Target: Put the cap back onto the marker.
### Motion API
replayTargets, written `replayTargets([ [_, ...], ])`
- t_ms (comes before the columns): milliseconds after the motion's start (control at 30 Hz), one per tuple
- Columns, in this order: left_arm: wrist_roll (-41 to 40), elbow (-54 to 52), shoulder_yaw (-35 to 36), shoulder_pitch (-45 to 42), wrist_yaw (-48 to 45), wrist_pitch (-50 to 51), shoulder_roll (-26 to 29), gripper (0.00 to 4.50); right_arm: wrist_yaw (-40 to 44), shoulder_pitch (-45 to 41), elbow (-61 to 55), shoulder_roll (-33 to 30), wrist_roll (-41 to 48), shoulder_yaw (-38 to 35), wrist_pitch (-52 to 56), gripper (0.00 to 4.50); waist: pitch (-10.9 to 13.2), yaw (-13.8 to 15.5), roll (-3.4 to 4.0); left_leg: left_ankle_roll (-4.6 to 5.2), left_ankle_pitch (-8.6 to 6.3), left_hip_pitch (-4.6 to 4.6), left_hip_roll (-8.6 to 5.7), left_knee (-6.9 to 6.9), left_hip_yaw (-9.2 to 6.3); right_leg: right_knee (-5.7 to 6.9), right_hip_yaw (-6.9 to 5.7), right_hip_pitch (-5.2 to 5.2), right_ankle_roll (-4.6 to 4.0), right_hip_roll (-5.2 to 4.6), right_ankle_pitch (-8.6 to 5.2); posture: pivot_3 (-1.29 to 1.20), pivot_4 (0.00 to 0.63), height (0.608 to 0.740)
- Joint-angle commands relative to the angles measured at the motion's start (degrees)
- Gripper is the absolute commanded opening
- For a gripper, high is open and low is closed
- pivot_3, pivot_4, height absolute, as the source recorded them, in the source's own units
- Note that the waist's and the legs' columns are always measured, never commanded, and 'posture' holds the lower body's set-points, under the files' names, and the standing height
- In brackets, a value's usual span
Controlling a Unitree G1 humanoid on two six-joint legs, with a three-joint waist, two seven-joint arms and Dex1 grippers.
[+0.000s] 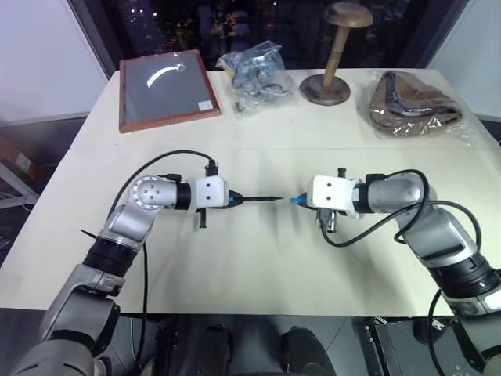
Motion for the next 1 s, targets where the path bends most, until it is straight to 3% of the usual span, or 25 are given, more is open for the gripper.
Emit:
replayTargets([
  [33,-0.4,-2.8,0.9,-1.8,0.6,-0.3,-0.5,0.0,0.3,-0.5,-1.8,0.0,0.3,-0.4,-0.2,0.03,0.0,0.0,0.0,0.0,0.0,0.0,0.0,0.0,0.0,0.0,0.0,0.0,0.0,0.0,0.0,0.0,0.15,0.74],
  [1000,-0.3,-5.9,0.4,0.6,-0.1,1.5,-0.3,0.0,0.4,-2.2,0.3,-0.4,-0.4,-1.3,-0.8,0.03,0.0,0.0,0.0,0.0,0.0,-0.01,0.0,0.01,0.01,0.02,0.0,-0.01,0.0,0.0,0.0,0.0,0.15,0.74],
])
